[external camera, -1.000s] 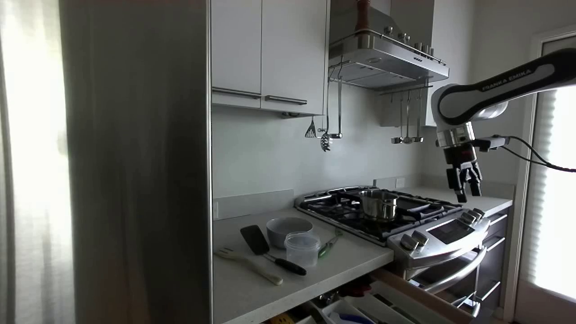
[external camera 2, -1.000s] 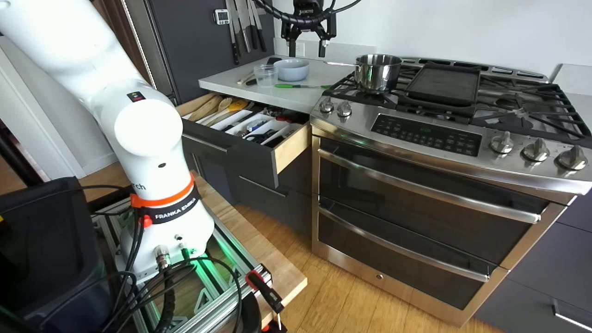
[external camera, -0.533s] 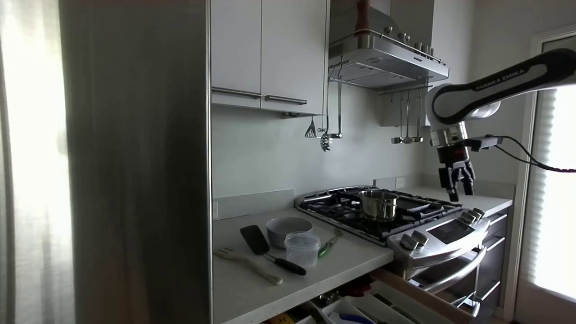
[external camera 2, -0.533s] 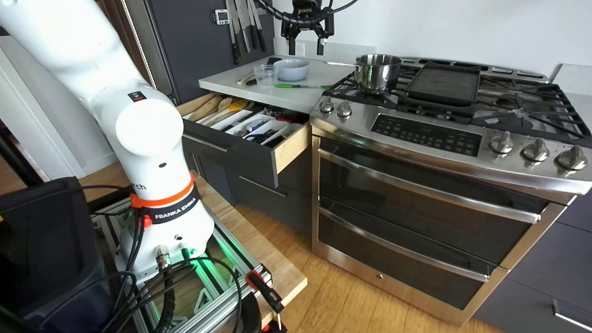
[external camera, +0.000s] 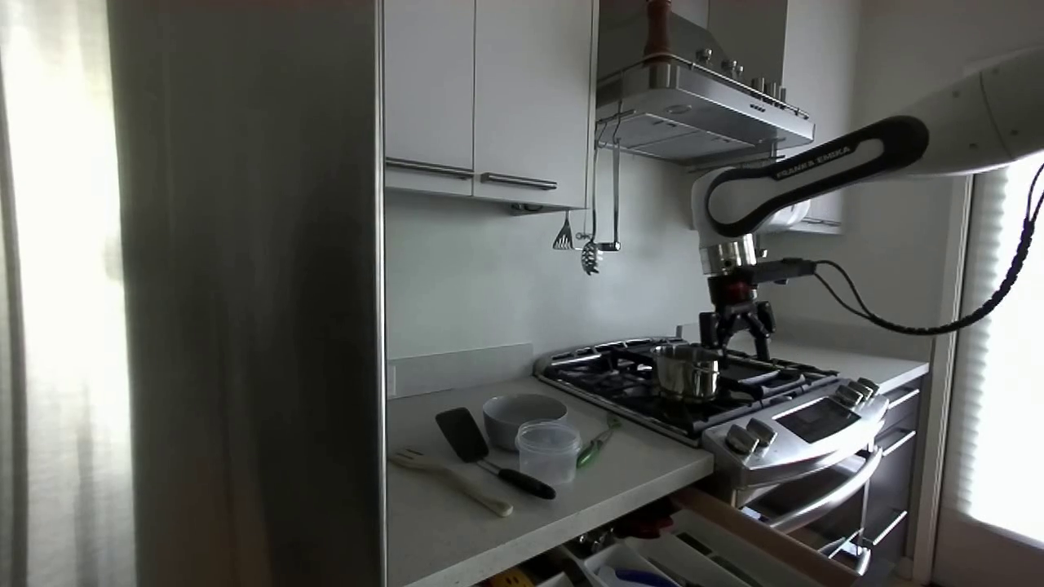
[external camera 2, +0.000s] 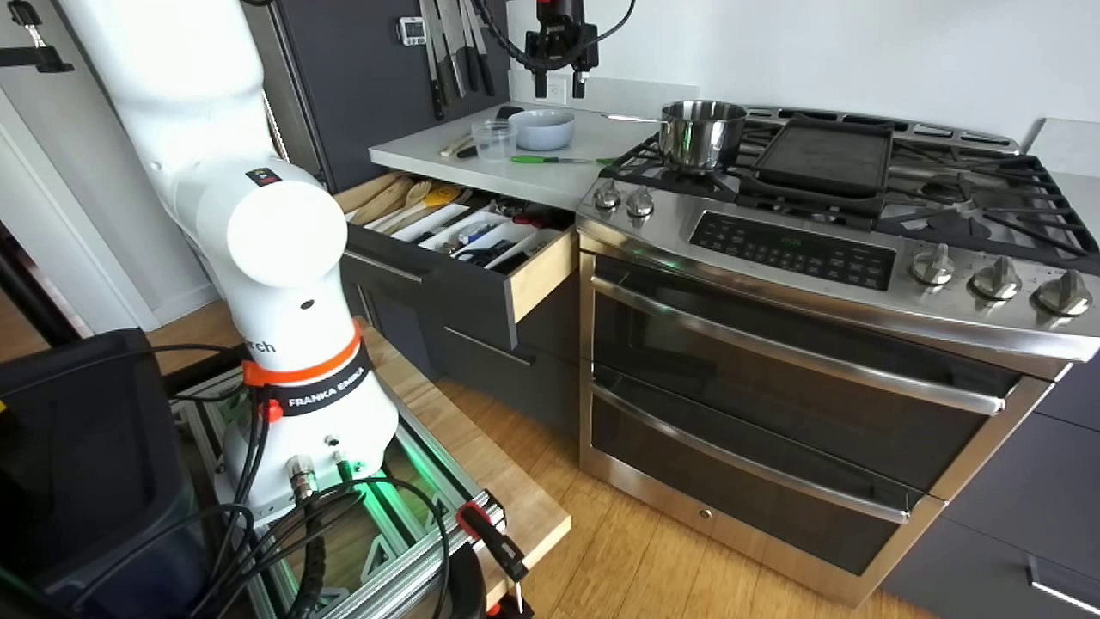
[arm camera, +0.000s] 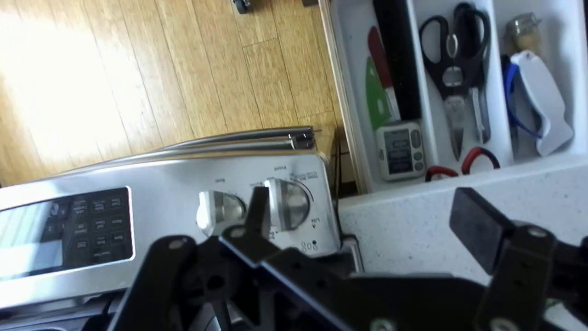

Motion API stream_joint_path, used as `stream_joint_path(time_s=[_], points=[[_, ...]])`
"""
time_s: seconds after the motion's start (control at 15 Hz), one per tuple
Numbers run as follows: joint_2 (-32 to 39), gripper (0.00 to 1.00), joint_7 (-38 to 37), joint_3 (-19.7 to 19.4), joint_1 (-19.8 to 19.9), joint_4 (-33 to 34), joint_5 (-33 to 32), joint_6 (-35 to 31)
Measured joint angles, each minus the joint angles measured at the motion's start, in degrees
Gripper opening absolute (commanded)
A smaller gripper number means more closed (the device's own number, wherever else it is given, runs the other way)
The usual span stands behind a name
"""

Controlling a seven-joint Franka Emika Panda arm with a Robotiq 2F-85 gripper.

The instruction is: Push the green knife into its cover

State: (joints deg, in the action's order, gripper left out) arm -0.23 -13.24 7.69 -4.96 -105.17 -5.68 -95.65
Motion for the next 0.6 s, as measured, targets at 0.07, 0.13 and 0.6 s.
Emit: stream_joint_path(time_s=[0.07, 0.13, 0.6], points=[[2.2, 1.00, -2.8, 0.2, -0.5, 2.2, 0.0, -1.0], [4.1, 1.00, -5.1, 0.3, -0.9, 4.2, 0.0, -2.4], [17.3, 1.00, -20.9, -0.2, -6.4, 15.8, -5.3, -13.7]])
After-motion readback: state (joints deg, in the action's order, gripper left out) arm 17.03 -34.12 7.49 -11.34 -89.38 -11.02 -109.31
